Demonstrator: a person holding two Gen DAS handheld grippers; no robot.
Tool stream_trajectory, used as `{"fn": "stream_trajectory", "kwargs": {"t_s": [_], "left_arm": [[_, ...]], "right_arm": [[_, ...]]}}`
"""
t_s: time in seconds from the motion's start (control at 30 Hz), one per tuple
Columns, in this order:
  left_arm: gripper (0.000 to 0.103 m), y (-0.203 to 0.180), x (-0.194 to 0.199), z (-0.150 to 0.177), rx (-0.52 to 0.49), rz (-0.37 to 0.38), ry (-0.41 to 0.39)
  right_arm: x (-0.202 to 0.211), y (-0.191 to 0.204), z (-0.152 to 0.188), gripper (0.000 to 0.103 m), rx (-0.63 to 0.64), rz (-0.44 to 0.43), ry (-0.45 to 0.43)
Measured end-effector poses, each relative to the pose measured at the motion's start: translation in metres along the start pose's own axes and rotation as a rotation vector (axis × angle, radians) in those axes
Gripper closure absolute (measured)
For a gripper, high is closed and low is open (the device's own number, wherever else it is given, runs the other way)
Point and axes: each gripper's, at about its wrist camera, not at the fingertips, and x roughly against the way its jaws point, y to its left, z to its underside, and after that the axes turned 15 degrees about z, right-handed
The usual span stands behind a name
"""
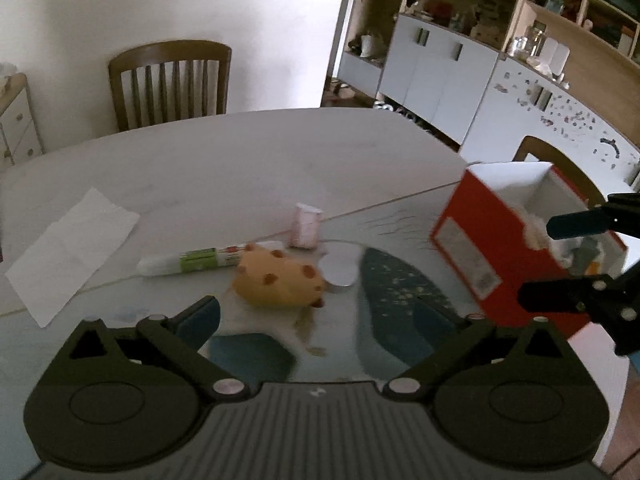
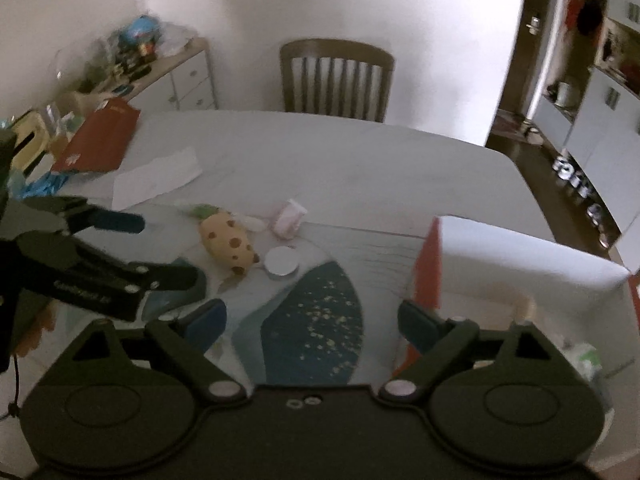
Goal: Organize objects
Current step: 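Move both grippers back to the table toward the yellow plush and white lid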
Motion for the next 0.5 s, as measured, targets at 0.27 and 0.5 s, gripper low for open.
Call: {"fn": "stream_trajectory", "kwargs": {"t_s": [0.27,0.5], "left_arm": [[0.0,0.027,-0.032,-0.003,-0.063,-0.012,0.016],[0.0,0.036,-0.059,-0.004,-0.109,-0.013,0.053]], "right_arm": [[-0.034,0.026,-0.004,0.011,0.078,0.004,0.014],[-0.068,0.041,-0.006,0.014,0.123,0.011,0.065]]}}
